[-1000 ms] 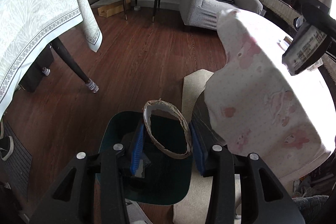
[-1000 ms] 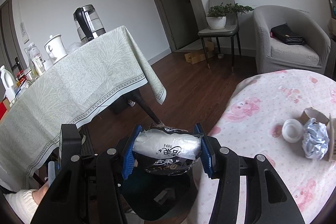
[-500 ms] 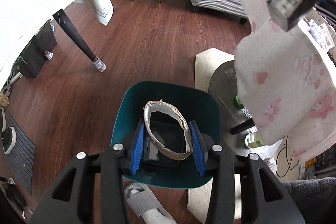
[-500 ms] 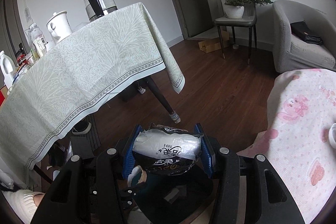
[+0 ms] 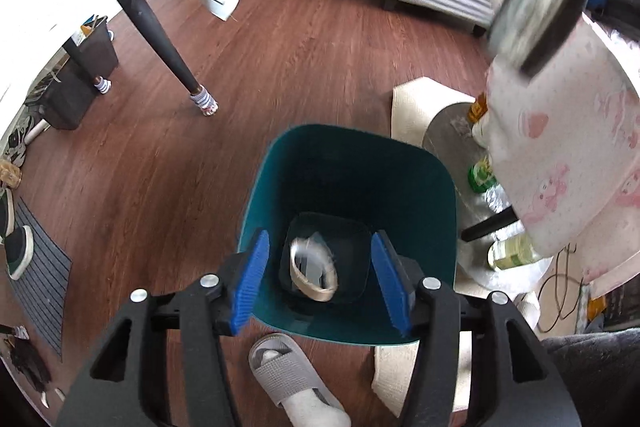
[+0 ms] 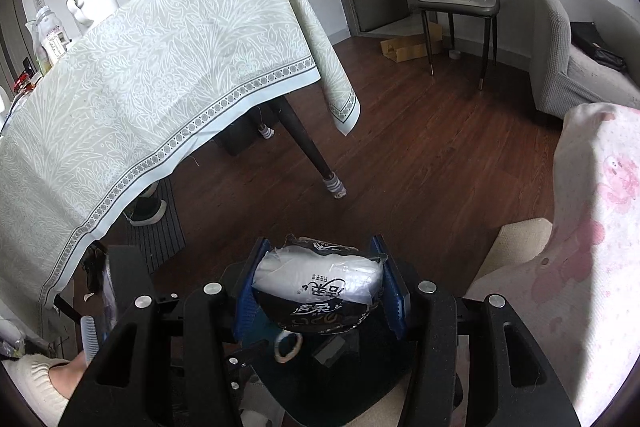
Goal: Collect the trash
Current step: 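Drop the black tissue bag into the bin by opening the right gripper, then move both grippers back over the table toward the crumpled paper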
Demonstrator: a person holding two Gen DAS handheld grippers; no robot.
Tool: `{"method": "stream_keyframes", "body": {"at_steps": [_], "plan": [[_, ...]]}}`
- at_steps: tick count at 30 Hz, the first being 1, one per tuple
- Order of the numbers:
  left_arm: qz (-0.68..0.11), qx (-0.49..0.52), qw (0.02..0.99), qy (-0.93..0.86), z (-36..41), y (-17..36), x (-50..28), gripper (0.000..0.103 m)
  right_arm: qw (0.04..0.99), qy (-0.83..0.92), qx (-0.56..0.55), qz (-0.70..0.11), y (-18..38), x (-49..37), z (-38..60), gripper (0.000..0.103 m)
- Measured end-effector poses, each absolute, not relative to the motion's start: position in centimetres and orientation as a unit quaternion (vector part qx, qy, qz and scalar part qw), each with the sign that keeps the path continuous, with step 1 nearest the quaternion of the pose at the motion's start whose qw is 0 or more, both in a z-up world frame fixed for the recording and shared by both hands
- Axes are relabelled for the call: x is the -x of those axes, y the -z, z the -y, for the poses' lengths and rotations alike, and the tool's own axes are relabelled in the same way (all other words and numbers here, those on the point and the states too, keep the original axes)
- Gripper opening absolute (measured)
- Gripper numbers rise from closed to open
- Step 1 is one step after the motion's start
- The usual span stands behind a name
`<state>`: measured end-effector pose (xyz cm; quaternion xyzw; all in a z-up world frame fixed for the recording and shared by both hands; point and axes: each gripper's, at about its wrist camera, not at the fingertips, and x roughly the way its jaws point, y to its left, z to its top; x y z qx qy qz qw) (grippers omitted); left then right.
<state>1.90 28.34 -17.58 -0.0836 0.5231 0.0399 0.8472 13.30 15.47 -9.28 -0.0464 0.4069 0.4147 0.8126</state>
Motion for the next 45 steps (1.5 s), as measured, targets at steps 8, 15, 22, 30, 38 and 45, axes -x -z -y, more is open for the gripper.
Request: {"method": "stream_keyframes", "body": {"at_steps": [8,15,22,30,38,45], "plan": [[-0.478,0.095,0.872,-0.048,-29.6,14.2,-0.8,0.062,0.798,-0.406,0.068,-0.441,12.2,-13.4,-17.2,0.052],[-0.435,0.115,0.891,-0.061,-31.1,10.7,0.0,0.063,0.783,-0.396,0.097,-0.470,15.1,-13.1,-18.7,0.052],[-0.401,0.119,0.906,-0.068,-31.8,7.6,0.5,0.061,0.768,-0.387,0.129,-0.494,18.0,-12.3,-19.8,0.052],[-0.364,0.113,0.922,-0.065,-31.4,4.1,1.2,0.057,0.749,-0.378,0.163,-0.519,21.1,-11.6,-20.9,0.052],[-0.339,0.144,0.927,-0.066,-31.9,2.0,1.6,0.056,0.743,-0.363,0.189,-0.529,22.7,-10.4,-20.1,0.061],[-0.325,0.145,0.932,-0.067,-31.6,0.3,1.5,0.055,0.747,-0.366,0.189,-0.522,21.9,-10.5,-18.6,0.062]]}}
